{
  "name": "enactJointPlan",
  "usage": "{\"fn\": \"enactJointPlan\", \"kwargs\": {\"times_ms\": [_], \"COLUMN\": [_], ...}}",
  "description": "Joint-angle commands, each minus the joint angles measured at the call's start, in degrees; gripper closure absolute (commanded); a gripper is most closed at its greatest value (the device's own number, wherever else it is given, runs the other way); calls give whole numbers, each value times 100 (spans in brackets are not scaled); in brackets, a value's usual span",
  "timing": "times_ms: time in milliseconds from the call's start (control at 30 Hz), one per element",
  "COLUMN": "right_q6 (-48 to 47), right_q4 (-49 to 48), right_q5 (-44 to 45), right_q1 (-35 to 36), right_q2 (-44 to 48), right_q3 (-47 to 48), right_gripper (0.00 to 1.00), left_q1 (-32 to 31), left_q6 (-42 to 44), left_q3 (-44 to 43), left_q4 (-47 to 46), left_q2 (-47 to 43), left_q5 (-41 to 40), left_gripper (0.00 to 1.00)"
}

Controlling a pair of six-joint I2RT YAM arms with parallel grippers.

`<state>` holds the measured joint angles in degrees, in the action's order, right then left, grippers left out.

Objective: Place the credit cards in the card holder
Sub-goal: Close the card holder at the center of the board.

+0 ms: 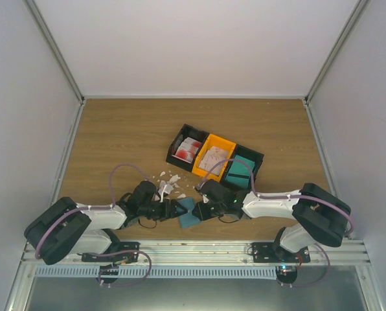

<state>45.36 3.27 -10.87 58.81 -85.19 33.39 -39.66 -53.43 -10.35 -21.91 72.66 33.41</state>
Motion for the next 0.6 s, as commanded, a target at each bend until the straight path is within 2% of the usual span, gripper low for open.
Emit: {"fn": "enactJointPlan", "kwargs": {"times_ms": [0, 167, 300, 433, 567], "right_q6": [29, -132, -262, -379, -546], "right_q4": [218, -82, -142, 167, 634], "right_q5": [14, -323, -420, -152, 458], "right_q1": [-95, -156, -222, -303, -308], "right_q2": [-461, -249, 49, 433, 1114], "right_q3": [-453, -482, -483, -407, -307], "right_gripper": [86, 86, 83, 76, 68], "left_q1": [-33, -33, -33, -24, 4], "left_q6": [-19, 127, 328, 572, 829], "left_q3": [176, 145, 68, -41, -215], "left_q4": [-482, -727, -638, -391, -46], "left_q2": [306, 560, 579, 464, 261], "left_q5": [120, 130, 117, 96, 230], "left_gripper": [44, 58, 78, 97, 100]}}
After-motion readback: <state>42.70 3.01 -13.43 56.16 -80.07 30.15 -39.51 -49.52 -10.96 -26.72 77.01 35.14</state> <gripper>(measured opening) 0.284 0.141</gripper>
